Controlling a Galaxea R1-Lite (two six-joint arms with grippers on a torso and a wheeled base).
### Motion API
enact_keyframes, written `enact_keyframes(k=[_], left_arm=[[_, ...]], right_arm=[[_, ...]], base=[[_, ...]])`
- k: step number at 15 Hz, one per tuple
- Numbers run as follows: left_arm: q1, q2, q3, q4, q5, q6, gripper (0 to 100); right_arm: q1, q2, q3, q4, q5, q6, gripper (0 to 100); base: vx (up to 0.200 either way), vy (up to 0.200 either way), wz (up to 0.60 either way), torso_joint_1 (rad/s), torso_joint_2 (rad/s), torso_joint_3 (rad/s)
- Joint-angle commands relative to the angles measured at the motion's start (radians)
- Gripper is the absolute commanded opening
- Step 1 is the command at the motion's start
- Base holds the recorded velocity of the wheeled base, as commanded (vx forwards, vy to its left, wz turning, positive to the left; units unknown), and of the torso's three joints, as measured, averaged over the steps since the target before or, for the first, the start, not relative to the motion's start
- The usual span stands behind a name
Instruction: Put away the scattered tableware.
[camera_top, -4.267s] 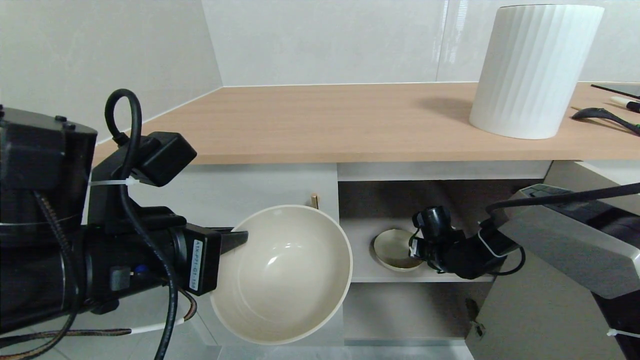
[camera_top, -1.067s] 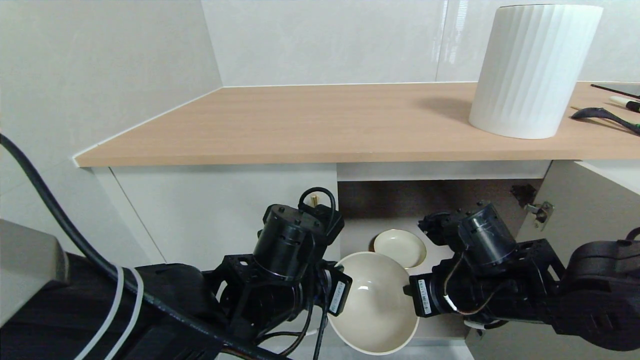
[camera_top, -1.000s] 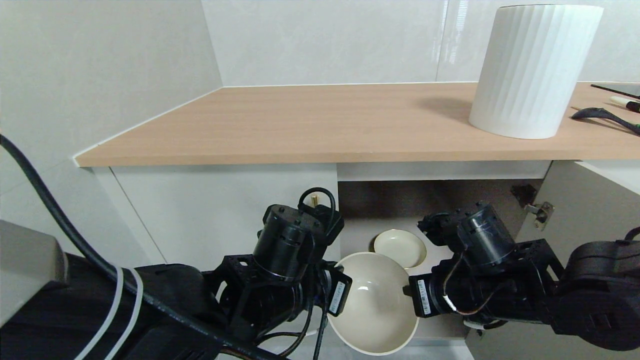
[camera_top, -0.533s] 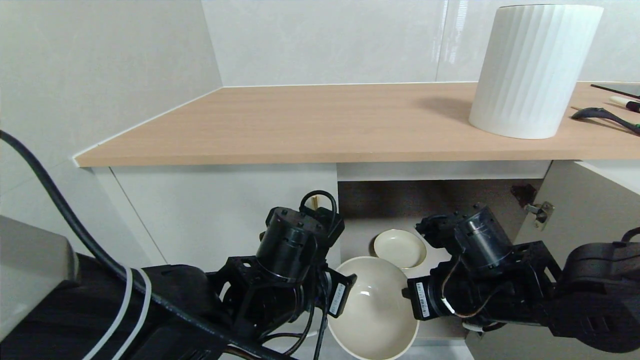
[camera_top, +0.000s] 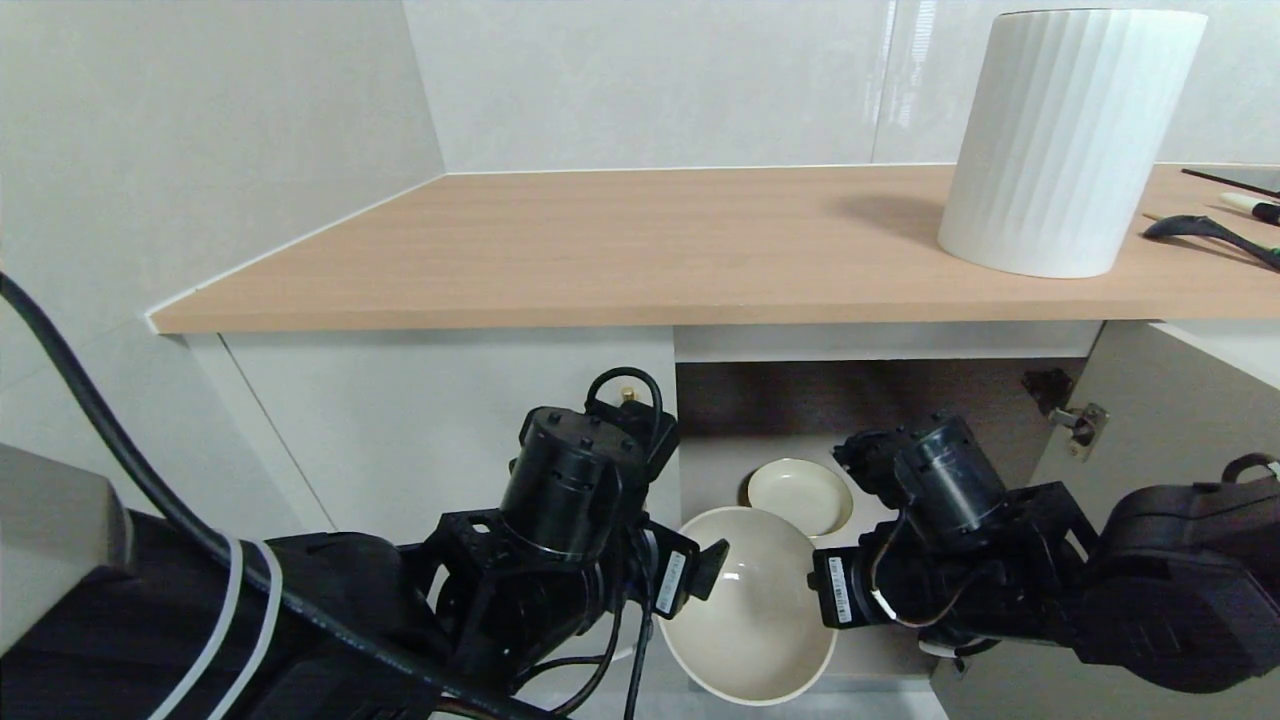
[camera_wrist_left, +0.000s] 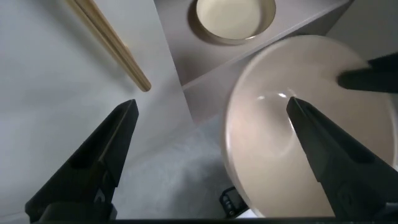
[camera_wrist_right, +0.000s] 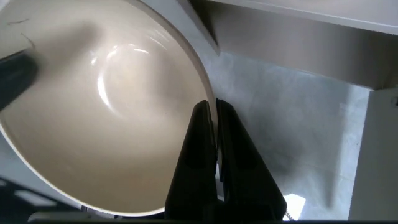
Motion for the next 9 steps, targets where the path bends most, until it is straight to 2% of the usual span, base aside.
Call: enact_keyframes(k=[1,3,5,9], left_arm=[[0.0,-0.01,0.002,-0.001,0.002,-0.001,100],[0.0,-0.022,0.007,-0.003,0.0,-0.001,100],[0.0,-0.022,0.008,-0.003,0.0,-0.001,100],[0.0,-0.024,0.008,-0.003,0.003,-0.001,100]], right_arm=[[-0.032,0.044,-0.024,-0.006,-0.001,0.005,0],[-0.092,0.093,-0.052,-0.008,-0.001,0.028,0],[-0.096,0.13,-0.055,-0.013,-0.011,0.049,0],[-0.101,0.217,-0.055,-0.146,-0.107,0.114,0]], base=[[0.0,0.0,0.0,0.0,0.0,0.0],[0.0,0.0,0.0,0.0,0.0,0.0],[0.0,0.0,0.0,0.0,0.0,0.0],[0.0,0.0,0.0,0.0,0.0,0.0]])
